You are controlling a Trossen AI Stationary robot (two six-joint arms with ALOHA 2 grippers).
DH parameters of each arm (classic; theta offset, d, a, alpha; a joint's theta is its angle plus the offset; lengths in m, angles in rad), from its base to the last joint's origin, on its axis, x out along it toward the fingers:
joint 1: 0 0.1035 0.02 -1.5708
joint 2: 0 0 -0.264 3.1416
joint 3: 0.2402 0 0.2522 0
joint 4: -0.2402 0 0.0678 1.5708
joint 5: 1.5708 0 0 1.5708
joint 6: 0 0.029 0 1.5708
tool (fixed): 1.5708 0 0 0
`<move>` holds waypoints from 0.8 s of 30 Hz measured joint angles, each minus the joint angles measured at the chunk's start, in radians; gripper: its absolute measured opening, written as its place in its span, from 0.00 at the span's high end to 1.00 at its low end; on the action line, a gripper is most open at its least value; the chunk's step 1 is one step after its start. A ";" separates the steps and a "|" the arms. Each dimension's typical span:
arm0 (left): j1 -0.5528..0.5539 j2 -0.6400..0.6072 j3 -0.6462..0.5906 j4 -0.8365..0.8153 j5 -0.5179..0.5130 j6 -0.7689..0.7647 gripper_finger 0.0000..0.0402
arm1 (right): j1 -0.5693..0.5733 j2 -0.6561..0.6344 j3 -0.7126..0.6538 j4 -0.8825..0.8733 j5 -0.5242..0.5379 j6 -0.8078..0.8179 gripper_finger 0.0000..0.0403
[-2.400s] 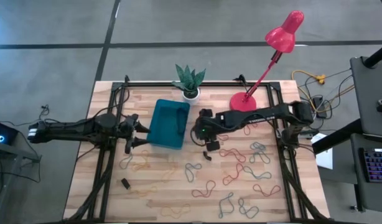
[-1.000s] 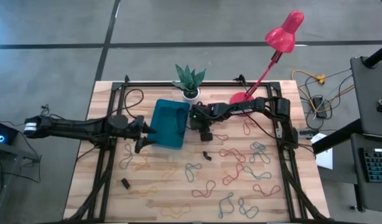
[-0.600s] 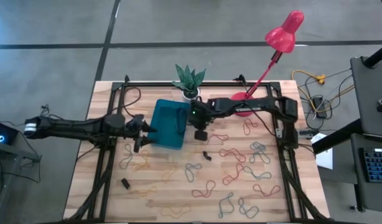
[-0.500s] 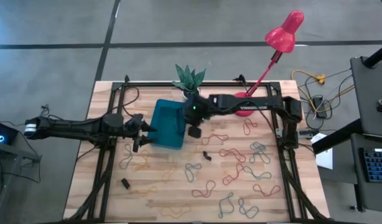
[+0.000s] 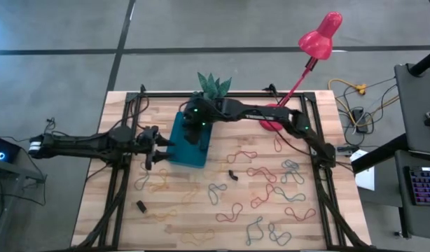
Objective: Pick and place rubber bands into bin
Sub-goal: Put the black rubber band into the blue bin
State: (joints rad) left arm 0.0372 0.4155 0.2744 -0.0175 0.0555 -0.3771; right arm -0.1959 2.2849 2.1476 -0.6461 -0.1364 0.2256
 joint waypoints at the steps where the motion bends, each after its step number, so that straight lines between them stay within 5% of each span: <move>1: 0.000 -0.006 -0.002 -0.002 0.000 0.000 0.40 | 0.003 0.021 0.046 -0.042 -0.002 -0.014 0.68; 6: 0.000 -0.029 -0.003 -0.031 0.000 0.000 0.40 | 0.033 0.033 0.187 -0.228 0.011 -0.161 0.52; 13: 0.000 -0.041 -0.012 -0.054 0.002 0.000 0.40 | 0.098 -0.061 0.171 -0.629 0.164 -0.250 0.44; 24: 0.000 -0.029 -0.016 -0.053 0.002 0.000 0.40 | 0.312 -0.287 -0.276 -0.633 0.250 0.109 0.44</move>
State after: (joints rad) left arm 0.0372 0.3860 0.2584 -0.0704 0.0570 -0.3767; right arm 0.1162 1.9981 1.8719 -1.2787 0.1134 0.3347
